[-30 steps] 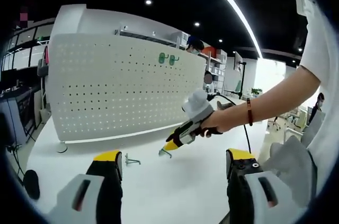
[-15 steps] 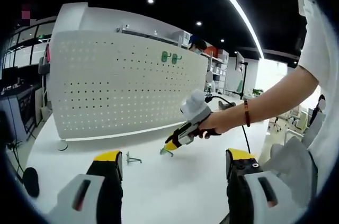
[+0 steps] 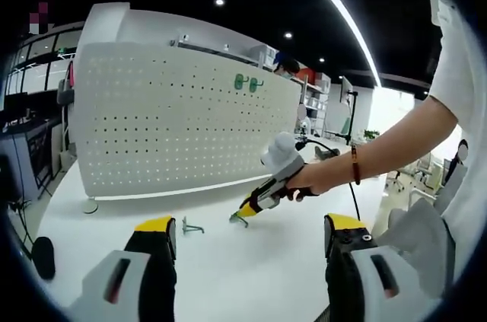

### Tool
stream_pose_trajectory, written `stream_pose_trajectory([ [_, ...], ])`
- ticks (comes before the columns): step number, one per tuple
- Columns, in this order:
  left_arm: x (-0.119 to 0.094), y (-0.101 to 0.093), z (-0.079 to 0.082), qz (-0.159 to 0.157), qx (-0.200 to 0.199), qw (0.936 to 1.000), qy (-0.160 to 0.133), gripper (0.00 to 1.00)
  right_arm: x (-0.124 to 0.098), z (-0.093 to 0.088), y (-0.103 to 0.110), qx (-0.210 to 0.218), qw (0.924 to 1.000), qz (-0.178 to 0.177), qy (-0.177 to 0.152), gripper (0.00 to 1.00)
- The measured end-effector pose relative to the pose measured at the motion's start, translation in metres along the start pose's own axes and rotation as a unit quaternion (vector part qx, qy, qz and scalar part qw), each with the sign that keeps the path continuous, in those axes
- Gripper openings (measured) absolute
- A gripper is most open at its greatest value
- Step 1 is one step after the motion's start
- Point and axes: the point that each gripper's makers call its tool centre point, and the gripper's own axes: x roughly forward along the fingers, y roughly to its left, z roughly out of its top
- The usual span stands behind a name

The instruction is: Insert the hook assembly into the mounting plate slot until the hook locks in place.

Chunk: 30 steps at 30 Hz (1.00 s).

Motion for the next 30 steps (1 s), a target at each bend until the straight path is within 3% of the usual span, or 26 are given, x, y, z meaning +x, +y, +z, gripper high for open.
stream_pose_trajectory([
  [5,0.0,0.0,0.001,0.0,0.0,1.0,-0.001,0.82,-0.001,-0.002,0.001,0.0,1.0,-0.001,0.004,0.09],
  [10,0.0,-0.001,0.001,-0.001,0.001,1.0,-0.002,0.81,-0.002,-0.003,0.001,-0.072,0.9972,-0.002,0.02,0.13],
  [21,-0.003,0.003,0.001,0.004,-0.005,1.0,-0.002,0.81,0.008,0.008,0.009,-0.161,0.9866,0.01,0.023,0.12],
  [30,-0.005,0.005,0.002,0.008,-0.004,1.0,-0.002,0.8,0.011,-0.001,0.02,-0.182,0.9821,0.027,0.041,0.09],
])
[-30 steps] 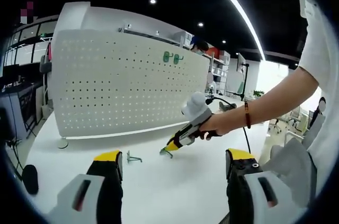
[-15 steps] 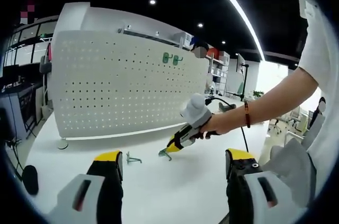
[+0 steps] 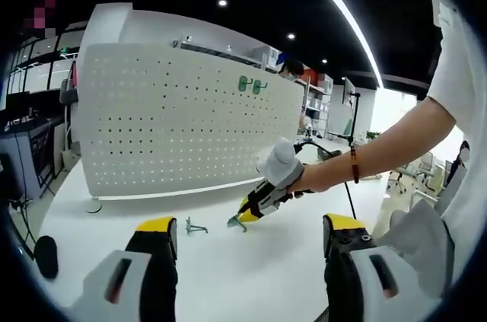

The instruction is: Insert the hook assembly into the mounting plate slot until the hook locks in place.

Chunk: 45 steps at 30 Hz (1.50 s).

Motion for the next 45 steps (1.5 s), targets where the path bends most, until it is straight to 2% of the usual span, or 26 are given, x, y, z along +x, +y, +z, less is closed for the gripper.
stream_pose_trajectory([
  [7,0.001,-0.003,0.001,-0.004,-0.002,1.0,-0.002,0.8,-0.004,0.001,0.007,0.025,0.9996,0.014,-0.008,0.04],
  [10,0.001,-0.003,0.001,-0.004,-0.002,1.0,-0.004,0.8,-0.005,0.002,0.007,0.011,0.9998,0.013,-0.01,0.08],
  [16,0.0,-0.002,0.001,-0.002,-0.003,1.0,-0.005,0.8,0.0,0.004,0.009,-0.055,0.9984,0.011,0.004,0.08],
  [23,-0.003,0.002,0.001,0.005,-0.004,1.0,-0.005,0.8,0.006,0.008,0.013,-0.066,0.9976,0.019,0.007,0.07],
  [28,-0.003,0.002,0.001,0.005,-0.005,1.0,-0.005,0.8,0.007,0.004,0.017,-0.056,0.998,0.026,0.013,0.04],
  [35,-0.001,-0.001,0.002,0.0,-0.002,1.0,-0.004,0.8,0.002,0.0,0.016,-0.05,0.9984,0.017,0.018,0.02],
  [45,0.003,-0.006,0.007,-0.009,0.002,0.9999,-0.006,0.8,-0.018,0.013,0.002,0.002,0.9993,-0.023,-0.029,0.02],
])
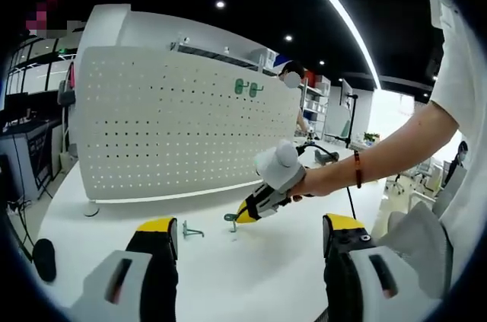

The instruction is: Insert the hook assembly into the mounting plate slot until the hook locks in place.

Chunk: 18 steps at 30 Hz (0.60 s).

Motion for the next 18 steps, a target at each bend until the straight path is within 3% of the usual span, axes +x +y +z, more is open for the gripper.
stream_pose_trajectory([
  [7,0.002,-0.004,0.007,-0.004,0.0,0.9999,-0.012,0.81,-0.009,0.007,-0.001,0.012,0.9996,-0.014,-0.02,0.02],
  [18,0.0,-0.013,0.014,-0.011,-0.002,0.9997,-0.021,0.82,-0.034,0.031,0.0,0.054,0.9942,-0.04,-0.083,0.02],
])
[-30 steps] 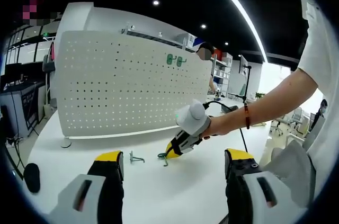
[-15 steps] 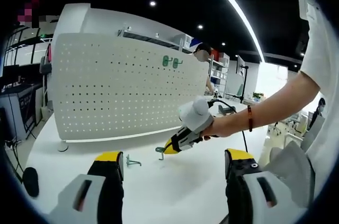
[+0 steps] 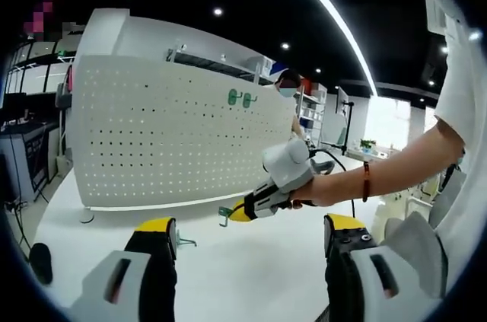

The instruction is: Insert the hook assembly into the mounting plate slot until the hook locks in place.

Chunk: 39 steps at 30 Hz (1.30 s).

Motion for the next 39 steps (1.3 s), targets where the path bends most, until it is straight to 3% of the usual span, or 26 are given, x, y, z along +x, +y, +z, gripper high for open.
stream_pose_trajectory([
  [21,0.004,-0.014,0.013,-0.004,0.005,0.9999,-0.01,0.79,-0.038,0.033,0.009,0.019,0.9967,-0.022,-0.076,0.02],
  [39,0.009,-0.025,0.02,-0.008,-0.009,0.9998,-0.013,0.73,-0.074,0.06,0.017,0.037,0.9885,-0.036,-0.142,0.02],
])
